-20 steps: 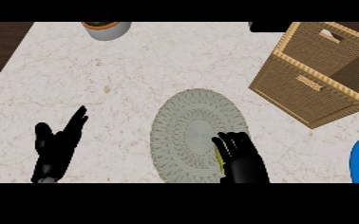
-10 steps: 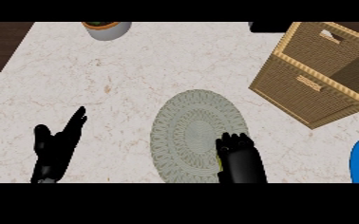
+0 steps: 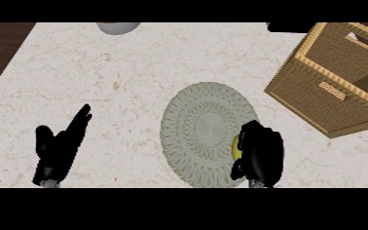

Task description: Pick the lemon from the placemat and place it in the basket

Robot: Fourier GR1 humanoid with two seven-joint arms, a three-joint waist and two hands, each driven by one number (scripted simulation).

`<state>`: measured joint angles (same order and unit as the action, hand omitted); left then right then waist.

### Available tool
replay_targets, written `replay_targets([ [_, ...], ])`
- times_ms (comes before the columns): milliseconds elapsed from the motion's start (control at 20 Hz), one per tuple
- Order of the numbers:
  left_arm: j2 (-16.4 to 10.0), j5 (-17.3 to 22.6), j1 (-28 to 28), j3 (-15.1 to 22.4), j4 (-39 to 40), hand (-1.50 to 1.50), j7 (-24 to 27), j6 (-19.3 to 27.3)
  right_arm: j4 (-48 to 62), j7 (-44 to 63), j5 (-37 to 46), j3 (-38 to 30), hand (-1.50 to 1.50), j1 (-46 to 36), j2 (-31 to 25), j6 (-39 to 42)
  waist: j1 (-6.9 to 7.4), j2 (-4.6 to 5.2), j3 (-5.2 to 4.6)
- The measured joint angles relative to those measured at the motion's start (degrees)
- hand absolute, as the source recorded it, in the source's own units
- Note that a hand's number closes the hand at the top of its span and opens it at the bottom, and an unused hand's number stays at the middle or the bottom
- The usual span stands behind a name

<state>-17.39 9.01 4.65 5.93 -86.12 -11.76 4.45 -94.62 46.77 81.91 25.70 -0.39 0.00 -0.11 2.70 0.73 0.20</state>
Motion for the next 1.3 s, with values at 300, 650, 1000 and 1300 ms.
replay_targets([
  [300,0.54,-0.47,-1.50,0.76,0.90,0.00,-0.82,-0.13,-2.64,12.18,-8.46,-3.74,1.50,-14.59,-0.10,-8.36,1.45,0.06,0.43],
  [650,1.05,-1.03,-2.18,1.37,1.67,0.00,-1.52,-0.14,-0.29,17.72,-5.71,-9.50,1.50,-33.75,-0.29,-13.05,1.61,-0.48,0.26],
  [1000,0.61,-0.81,-0.99,0.55,1.27,0.00,-2.09,-0.12,5.08,21.94,-0.20,-17.65,1.50,-49.93,-0.28,-10.71,0.34,-1.06,0.23],
  [1300,0.85,-0.64,0.45,-0.22,1.04,0.00,-1.05,-0.03,9.81,21.50,2.96,-27.01,1.50,-59.73,-0.17,-8.51,-1.06,-1.15,0.37],
])
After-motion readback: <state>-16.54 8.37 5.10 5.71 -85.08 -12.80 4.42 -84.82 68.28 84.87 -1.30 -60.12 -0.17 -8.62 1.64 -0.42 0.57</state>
